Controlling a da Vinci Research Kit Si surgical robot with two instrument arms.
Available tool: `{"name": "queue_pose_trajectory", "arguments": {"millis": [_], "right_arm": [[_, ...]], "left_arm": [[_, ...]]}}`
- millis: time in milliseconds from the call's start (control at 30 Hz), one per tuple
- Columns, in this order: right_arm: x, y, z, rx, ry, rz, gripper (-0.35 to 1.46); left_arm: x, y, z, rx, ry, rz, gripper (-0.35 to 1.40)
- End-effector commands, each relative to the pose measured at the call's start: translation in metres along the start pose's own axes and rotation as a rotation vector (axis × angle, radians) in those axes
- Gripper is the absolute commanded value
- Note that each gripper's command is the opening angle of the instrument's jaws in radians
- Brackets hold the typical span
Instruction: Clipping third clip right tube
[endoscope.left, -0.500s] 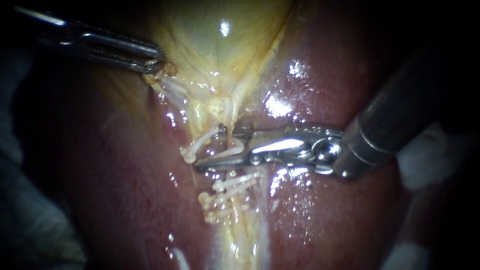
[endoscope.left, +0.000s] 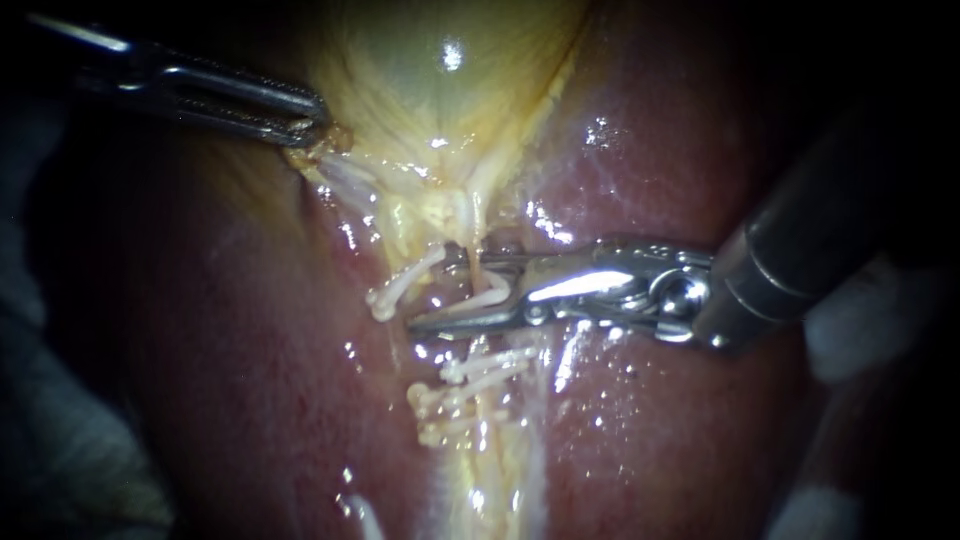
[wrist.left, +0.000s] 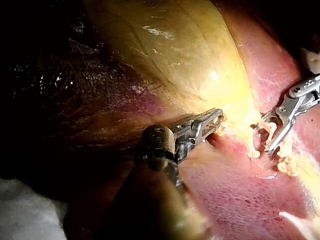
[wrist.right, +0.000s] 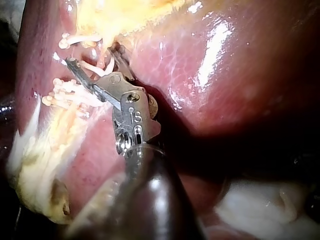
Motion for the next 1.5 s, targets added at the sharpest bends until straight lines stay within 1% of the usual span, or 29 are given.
{"name": "queue_pose_trajectory", "arguments": {"millis": [33,133,267,400,600,867,933,1033,1133,1267,1300,1433,1500], "right_arm": [[0.0,0.0001,-0.0002,0.004,-0.002,0.0,0.5],[0.0001,0.0002,-0.0009,0.016,-0.007,0.001,0.5],[0.0006,0.0001,-0.0016,0.041,-0.008,0.004,0.5],[0.0012,-0.0001,-0.0022,0.058,0.018,0.008,0.5],[0.0017,-0.0002,-0.0025,0.089,0.037,0.009,0.5],[0.0018,0.0001,-0.0026,0.13,0.017,0.006,0.5],[0.0017,-0.0001,-0.0026,0.138,0.019,0.01,0.5],[0.0018,-0.0004,-0.0025,0.148,0.034,0.016,0.5],[0.0019,-0.0005,-0.0025,0.152,0.038,0.029,0.5],[0.002,-0.0002,-0.0028,0.152,0.038,0.029,0.5],[0.002,-0.0001,-0.0028,0.146,0.038,0.029,0.5],[0.0019,0.0007,-0.0028,0.096,0.013,0.028,0.5],[0.0017,0.0011,-0.0028,0.084,0.009,0.027,0.5]], "left_arm": [[0.0,0.0,0.0,-0.001,0.0,0.0,-0.35],[0.0,0.0,-0.0001,-0.001,0.0,0.0,-0.35],[0.0,0.0001,-0.0001,-0.001,0.0,0.0,-0.35],[0.0,0.0001,-0.0001,-0.001,0.0,0.0,-0.35],[0.0,0.0001,-0.0001,-0.001,0.0,0.0,-0.35],[0.0,0.0001,-0.0001,-0.001,-0.001,0.0,-0.35],[0.0,0.0001,-0.0001,-0.001,-0.001,0.0,-0.35],[0.0,0.0001,-0.0001,-0.001,-0.001,0.0,-0.35],[0.0,0.0001,-0.0001,-0.001,-0.001,0.0,-0.35],[0.0,0.0001,-0.0001,-0.001,-0.001,0.0,-0.35],[0.0,0.0001,-0.0001,-0.001,-0.001,0.0,-0.35],[0.0,0.0001,-0.0001,-0.001,0.0,0.0,-0.35],[0.0,0.0001,-0.0001,-0.001,0.0,0.0,-0.35]]}}
